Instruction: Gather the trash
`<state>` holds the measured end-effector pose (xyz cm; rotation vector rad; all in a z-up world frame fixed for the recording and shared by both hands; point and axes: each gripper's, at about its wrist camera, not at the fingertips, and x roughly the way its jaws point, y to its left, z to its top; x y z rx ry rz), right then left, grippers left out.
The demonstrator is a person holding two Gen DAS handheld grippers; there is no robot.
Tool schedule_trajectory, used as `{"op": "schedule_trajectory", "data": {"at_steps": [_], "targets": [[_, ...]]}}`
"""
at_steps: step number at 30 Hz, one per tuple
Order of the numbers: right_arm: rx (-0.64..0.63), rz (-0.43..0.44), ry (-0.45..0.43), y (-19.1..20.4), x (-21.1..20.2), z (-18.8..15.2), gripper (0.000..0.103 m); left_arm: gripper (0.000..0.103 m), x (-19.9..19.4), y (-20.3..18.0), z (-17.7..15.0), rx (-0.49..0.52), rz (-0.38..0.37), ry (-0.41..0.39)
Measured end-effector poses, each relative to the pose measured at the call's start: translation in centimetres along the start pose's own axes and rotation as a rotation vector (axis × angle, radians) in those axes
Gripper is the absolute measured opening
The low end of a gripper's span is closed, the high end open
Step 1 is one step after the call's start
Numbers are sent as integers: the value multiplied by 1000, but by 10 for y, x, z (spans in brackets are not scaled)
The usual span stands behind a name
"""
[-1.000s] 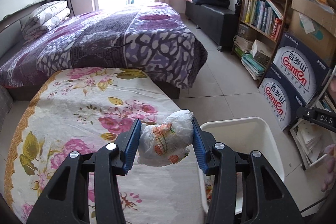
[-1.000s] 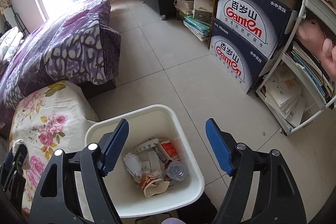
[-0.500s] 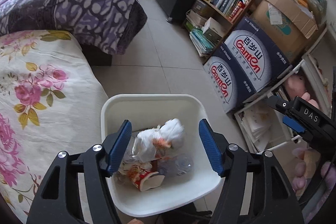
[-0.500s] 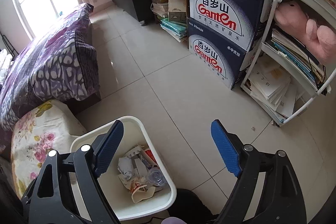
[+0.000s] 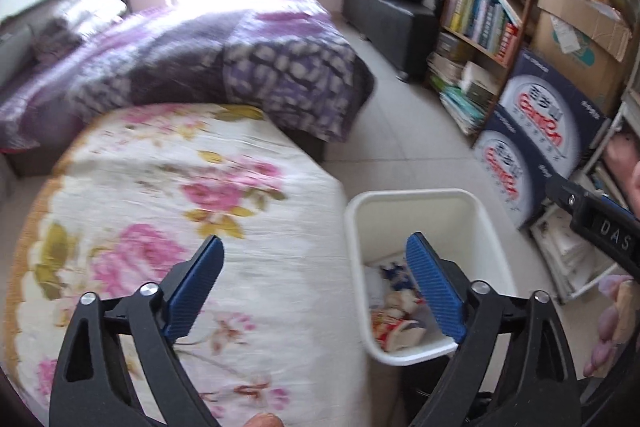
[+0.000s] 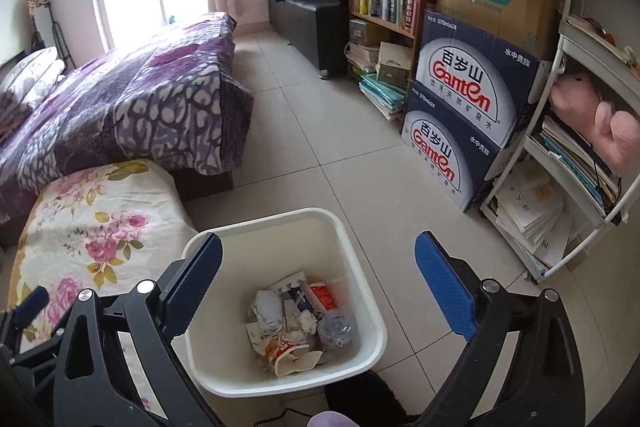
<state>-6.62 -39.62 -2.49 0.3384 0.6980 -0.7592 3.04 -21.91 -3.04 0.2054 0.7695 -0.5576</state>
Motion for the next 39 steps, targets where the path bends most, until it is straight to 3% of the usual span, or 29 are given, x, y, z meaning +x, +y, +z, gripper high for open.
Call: {"op": "schedule_trajectory", "data": {"at_steps": [5,11,22,27,39], "targets": [[-27,52,-90,31,-22,-22,96,96,-35,31,-10,-8,216,-154],[-79,111,-141,64,-35,-33,96,96,-60,58,-15,19,350,-240],[-156,145,-173,94,-42,-45,96,96,-58,71,-21,7,380,-211],[-164,151,-174,98,-40,-46,96,96,-53,76,-22,-24,352,-170],[-191,151,-177,102,-40,-49,96,96,-56,77,-22,-24,364,-180]]}}
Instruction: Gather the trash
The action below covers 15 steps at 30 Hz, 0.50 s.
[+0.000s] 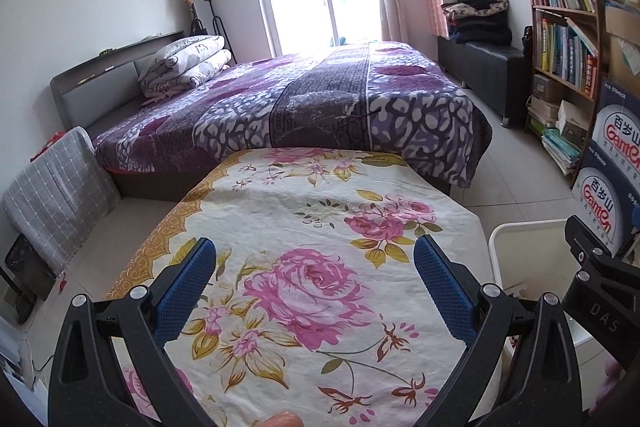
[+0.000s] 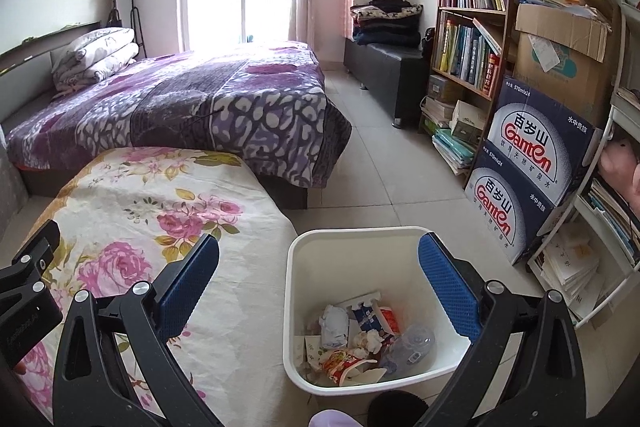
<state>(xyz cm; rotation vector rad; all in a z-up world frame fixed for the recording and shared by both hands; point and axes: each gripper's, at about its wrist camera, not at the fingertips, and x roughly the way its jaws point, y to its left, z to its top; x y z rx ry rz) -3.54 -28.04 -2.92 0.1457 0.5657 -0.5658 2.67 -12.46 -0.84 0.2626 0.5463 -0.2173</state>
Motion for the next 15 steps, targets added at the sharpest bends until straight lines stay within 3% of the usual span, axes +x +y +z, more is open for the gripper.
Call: {"op": "schedule_trajectory", "data": {"at_steps": [15], "targets": [[-14,2,17,-3,3,-1,96,96,3,0,-1,-7,-5,9]]}}
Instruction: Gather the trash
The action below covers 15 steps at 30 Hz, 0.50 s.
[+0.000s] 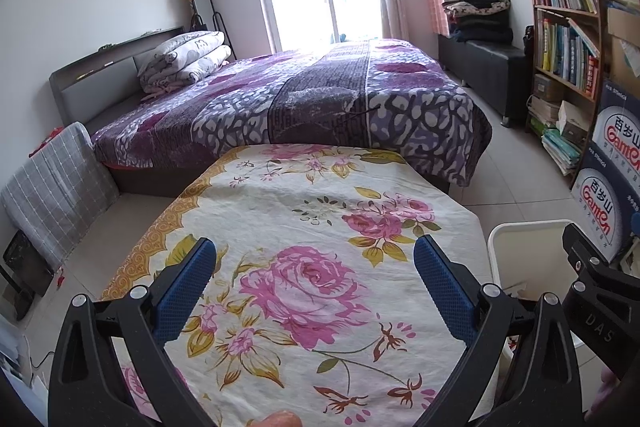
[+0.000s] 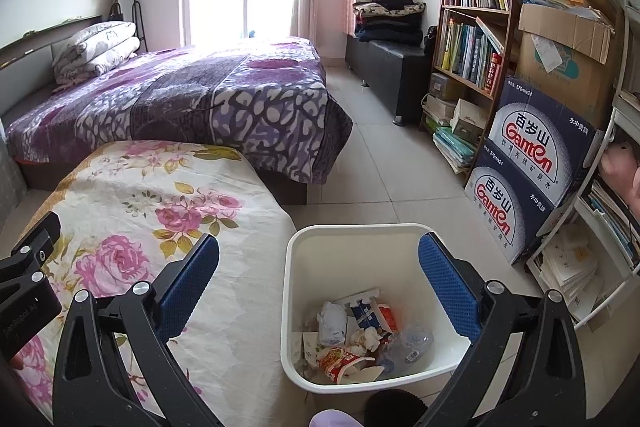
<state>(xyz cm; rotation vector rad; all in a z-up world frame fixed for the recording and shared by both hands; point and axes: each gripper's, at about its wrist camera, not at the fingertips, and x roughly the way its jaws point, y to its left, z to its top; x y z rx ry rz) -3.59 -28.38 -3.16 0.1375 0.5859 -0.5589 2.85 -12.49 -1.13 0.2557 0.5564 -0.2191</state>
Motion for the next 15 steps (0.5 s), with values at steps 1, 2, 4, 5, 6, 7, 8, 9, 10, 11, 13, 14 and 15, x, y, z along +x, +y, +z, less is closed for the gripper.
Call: {"op": "schedule_trajectory", "data": {"at_steps": [1,2,4,5,6,7,8,9,10,11,13,14,15], "targets": [[0,0,1,-1,0,-1,96,96,0,0,0,0,0,0],[0,-1,2,-1,0,-1,96,96,0,0,0,0,-1,0],[-2,-1,-1,-1,1,-1,96,96,1,-1,0,0,-1,1],[-3,-2,-2,-1,1,-1,96,96,1,-1,0,0,-1,1],[-3,-2,-2,-1,1,-1,96,96,1,-1,1,0,-1,1],[-6,-2,-2,-2,1,-1,96,96,1,-1,0,0,-2,2],[-5,-2,0,-2,1,-1,96,96,1,-1,0,0,-1,2],[-6,-1,1,-2,2,-1,96,96,1,-1,0,-1,-1,2],[-6,-2,2,-2,2,-1,96,96,2,-1,0,-2,-1,2],[-6,-1,4,-3,2,-1,96,96,2,-1,0,-2,-2,3],[-3,-3,1,-3,2,-2,96,96,2,-2,0,-4,-3,5],[-4,-3,1,-3,2,-2,96,96,2,-2,0,-3,-2,6],[-5,-2,1,-2,2,-1,96,96,3,-3,-1,-4,-2,7]]}}
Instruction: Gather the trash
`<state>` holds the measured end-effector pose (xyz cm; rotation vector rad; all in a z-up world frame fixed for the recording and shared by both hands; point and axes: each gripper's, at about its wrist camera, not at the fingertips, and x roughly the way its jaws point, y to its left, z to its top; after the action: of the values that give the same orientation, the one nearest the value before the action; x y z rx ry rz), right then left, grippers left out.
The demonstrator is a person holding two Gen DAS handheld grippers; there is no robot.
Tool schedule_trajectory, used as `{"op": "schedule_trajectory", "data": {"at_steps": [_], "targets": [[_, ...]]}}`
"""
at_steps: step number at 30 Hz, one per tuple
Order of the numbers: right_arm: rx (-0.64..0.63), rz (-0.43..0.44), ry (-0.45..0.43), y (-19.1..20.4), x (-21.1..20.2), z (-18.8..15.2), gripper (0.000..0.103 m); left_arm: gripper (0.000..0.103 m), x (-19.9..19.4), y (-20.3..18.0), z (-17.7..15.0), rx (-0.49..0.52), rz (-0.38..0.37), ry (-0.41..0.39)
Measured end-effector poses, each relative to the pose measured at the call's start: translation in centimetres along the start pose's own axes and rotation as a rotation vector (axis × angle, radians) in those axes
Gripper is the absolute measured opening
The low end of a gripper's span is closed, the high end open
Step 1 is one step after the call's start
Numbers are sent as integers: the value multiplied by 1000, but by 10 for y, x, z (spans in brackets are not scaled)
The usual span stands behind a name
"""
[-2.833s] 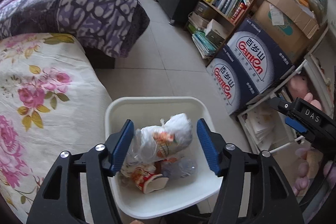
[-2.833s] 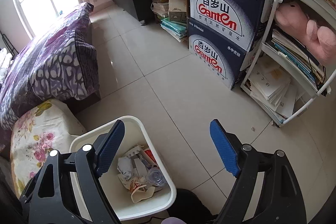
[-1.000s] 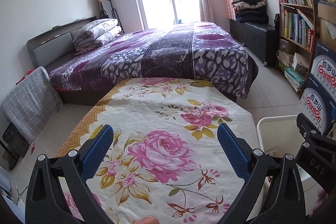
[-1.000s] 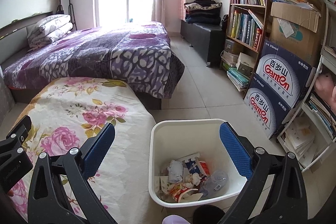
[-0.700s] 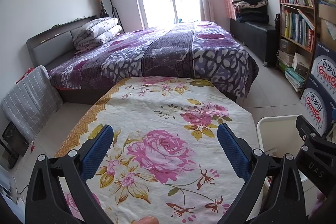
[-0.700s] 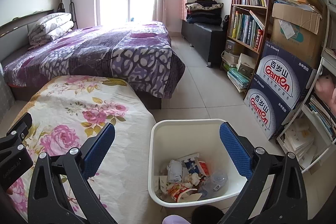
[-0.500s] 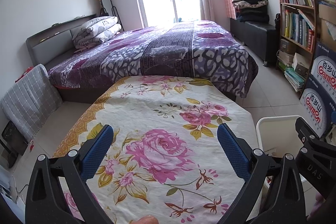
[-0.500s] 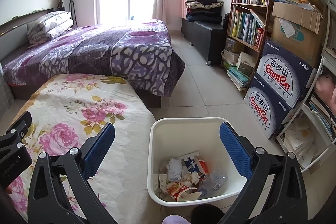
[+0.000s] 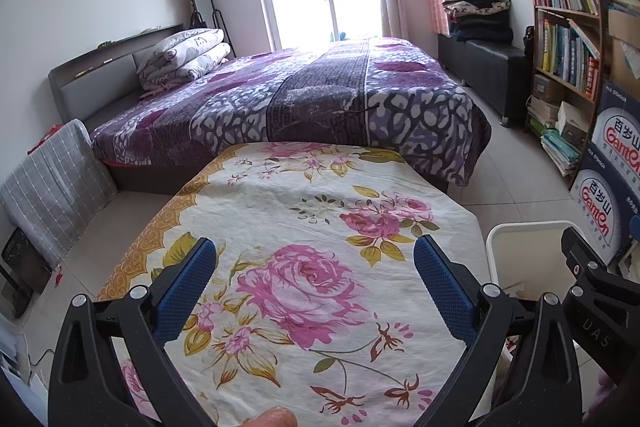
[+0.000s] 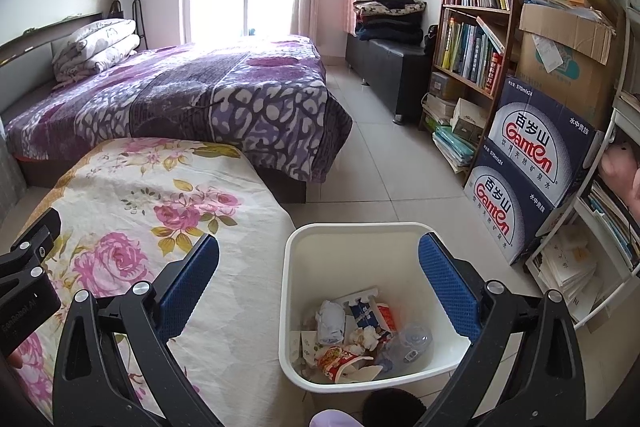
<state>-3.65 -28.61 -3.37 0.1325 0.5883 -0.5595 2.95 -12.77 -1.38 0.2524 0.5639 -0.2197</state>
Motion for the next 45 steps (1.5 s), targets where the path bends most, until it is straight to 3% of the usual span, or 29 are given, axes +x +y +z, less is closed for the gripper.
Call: {"op": "schedule_trajectory", "data": {"at_steps": [45], "targets": [[-12,9,10,3,3,-6,96,93,6,-2,-5,-6,-57,26]]}}
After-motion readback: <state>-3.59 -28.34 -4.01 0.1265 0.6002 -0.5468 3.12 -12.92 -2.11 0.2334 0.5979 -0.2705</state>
